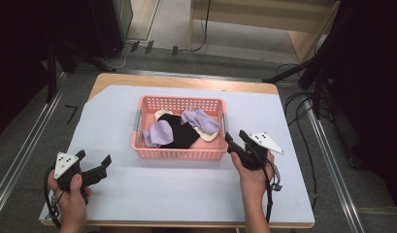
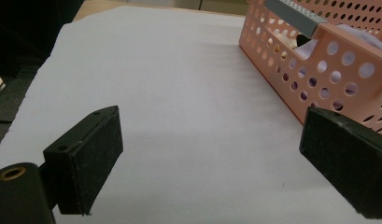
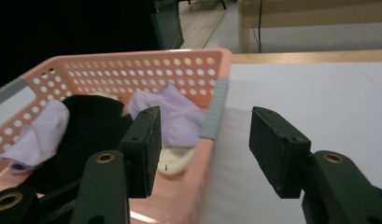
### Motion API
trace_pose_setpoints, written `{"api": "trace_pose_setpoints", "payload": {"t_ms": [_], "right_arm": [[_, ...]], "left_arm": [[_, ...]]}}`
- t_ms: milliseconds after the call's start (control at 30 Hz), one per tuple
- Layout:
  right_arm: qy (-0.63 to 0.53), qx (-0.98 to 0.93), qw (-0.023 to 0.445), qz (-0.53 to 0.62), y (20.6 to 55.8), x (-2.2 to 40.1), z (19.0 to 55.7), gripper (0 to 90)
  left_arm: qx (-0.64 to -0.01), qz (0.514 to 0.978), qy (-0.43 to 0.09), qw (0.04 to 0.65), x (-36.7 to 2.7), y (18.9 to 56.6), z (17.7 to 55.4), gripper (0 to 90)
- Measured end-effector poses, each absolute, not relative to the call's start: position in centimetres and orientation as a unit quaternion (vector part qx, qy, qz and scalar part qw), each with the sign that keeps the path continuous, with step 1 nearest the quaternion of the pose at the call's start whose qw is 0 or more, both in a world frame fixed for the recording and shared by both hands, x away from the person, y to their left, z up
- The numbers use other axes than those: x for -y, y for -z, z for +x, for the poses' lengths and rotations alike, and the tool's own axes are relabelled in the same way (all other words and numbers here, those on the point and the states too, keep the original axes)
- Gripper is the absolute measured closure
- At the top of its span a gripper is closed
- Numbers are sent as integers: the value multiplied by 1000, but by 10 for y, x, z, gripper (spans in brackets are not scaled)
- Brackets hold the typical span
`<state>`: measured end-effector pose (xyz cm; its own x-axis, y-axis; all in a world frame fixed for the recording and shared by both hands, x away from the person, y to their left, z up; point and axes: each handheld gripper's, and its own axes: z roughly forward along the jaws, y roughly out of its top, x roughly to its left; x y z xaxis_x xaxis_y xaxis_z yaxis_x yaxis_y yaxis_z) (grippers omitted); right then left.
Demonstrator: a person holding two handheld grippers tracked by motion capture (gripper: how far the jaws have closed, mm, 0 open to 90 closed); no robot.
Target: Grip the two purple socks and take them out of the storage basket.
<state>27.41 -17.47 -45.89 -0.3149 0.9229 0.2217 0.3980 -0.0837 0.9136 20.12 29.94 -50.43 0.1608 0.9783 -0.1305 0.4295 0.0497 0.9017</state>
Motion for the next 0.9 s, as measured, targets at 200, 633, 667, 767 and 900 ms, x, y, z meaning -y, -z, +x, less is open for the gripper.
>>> {"api": "trace_pose_setpoints", "payload": {"t_ms": [200,633,667,767,900], "right_arm": [[-513,-646,249,508,452,148,283,445],[-509,-670,225,490,446,92,300,442],[-509,-670,225,490,446,92,300,442],[-502,-686,221,479,447,72,305,448],[-497,-694,209,477,448,55,311,461]], "left_arm": [[-571,617,-306,446,-299,504,201,67],[-572,619,-305,443,-299,504,202,68],[-572,619,-305,443,-299,504,202,68],[-572,620,-304,443,-299,504,203,67],[-572,620,-304,443,-299,504,203,67]]}}
